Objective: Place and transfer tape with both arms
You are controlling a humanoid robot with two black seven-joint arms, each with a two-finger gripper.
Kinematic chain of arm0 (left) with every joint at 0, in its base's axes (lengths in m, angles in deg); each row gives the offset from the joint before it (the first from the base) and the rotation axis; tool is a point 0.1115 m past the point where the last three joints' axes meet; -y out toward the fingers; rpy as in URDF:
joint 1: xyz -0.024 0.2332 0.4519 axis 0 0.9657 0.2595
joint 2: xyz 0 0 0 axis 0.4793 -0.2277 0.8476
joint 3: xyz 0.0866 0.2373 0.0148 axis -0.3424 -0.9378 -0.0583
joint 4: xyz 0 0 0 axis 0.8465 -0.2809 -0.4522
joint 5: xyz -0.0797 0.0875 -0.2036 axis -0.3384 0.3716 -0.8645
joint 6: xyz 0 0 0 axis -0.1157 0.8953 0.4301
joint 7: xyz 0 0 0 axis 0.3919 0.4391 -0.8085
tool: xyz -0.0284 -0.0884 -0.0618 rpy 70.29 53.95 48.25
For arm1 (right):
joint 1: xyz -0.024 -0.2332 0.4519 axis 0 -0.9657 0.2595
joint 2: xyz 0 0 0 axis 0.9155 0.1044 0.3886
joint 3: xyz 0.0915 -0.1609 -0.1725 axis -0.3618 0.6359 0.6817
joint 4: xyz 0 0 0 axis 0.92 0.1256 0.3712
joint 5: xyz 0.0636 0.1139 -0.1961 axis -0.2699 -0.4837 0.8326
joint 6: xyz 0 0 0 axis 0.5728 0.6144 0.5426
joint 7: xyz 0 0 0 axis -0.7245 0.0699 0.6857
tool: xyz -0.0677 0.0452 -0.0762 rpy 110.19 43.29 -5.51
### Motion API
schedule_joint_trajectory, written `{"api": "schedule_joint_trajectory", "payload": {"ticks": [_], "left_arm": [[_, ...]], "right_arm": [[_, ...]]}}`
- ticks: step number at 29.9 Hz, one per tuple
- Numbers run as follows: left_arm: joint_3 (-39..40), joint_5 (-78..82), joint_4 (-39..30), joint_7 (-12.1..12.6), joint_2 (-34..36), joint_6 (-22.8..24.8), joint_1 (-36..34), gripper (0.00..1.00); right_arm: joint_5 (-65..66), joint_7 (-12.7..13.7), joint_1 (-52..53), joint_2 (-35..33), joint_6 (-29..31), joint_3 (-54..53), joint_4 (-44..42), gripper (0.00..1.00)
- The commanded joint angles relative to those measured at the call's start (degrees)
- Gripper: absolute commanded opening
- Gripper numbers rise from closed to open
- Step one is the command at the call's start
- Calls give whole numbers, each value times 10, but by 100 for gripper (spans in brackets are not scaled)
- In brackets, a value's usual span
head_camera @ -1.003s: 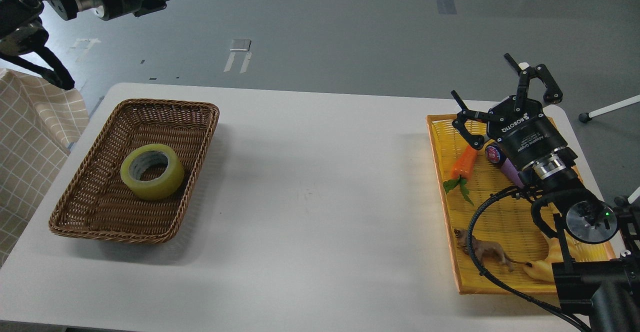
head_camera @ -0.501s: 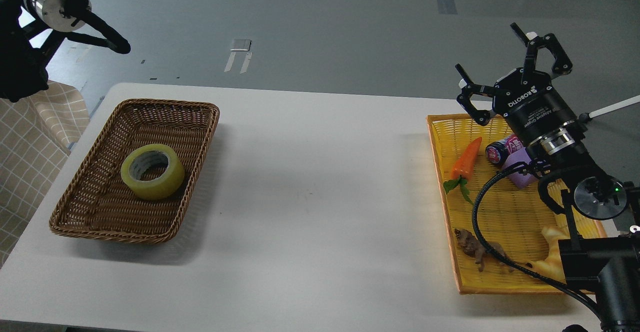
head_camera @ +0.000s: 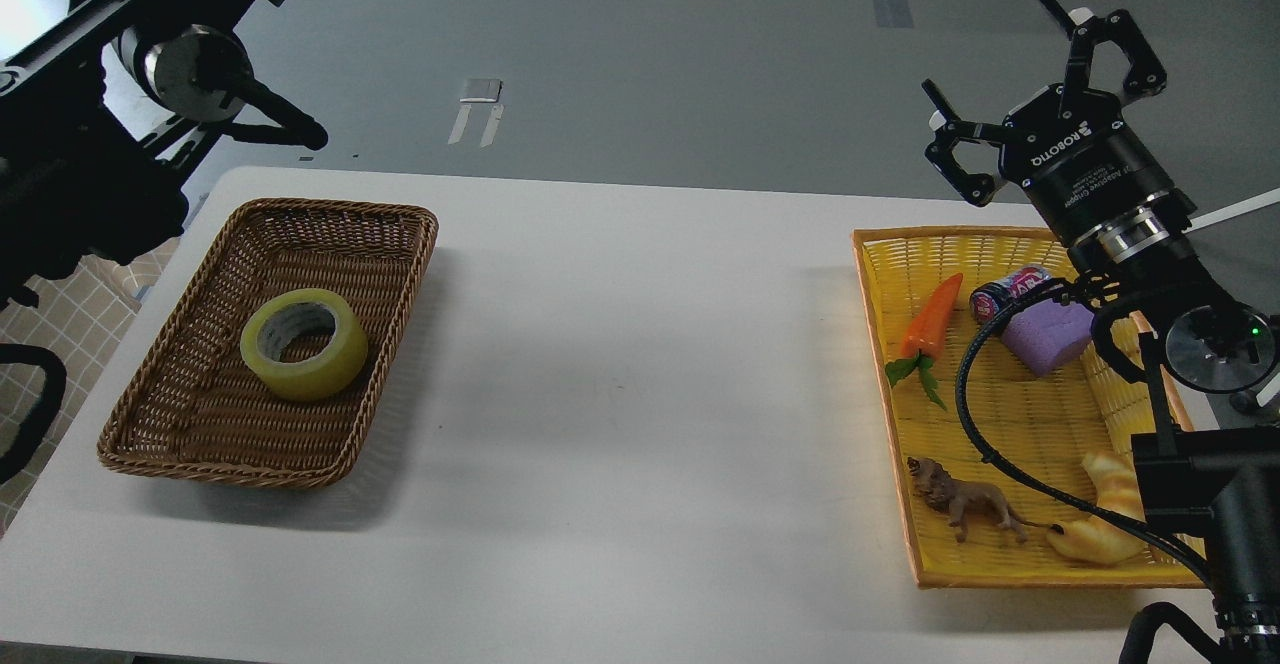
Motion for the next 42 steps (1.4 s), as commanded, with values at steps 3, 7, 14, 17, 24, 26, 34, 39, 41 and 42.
{"api": "schedule_joint_trajectory", "payload": {"ticks": [3,7,14,17,24,26,34,39,41,42], "left_arm": [[64,-12,-21,0,-54,0,59,98],[88,-12,-22,0,-85,0,91,98],[111,-12,-24,35,-118,0,129,98],[112,-12,-27,44,-124,0,134,98],[138,-14,-27,39,-135,0,146,98],[155,-14,-26,39,-143,0,156,98],[165,-15,-5,41,-151,0,180,98],[165,-15,21,44,-152,0,183,98],[165,-15,21,44,-152,0,183,98],[165,-15,21,44,-152,0,183,98]], "right_arm": [[2,0,27,-6,0,1,-9,99],[2,0,38,-12,0,2,-15,99],[2,1,66,-26,0,14,-47,99],[3,1,84,-26,0,36,-61,99],[4,0,123,-15,0,54,-103,99],[4,-1,125,-7,0,55,-106,99],[3,-3,117,8,0,54,-106,99],[2,-3,114,9,0,54,-105,99],[2,-3,113,13,0,54,-105,99],[2,-3,111,18,0,53,-105,99]]}}
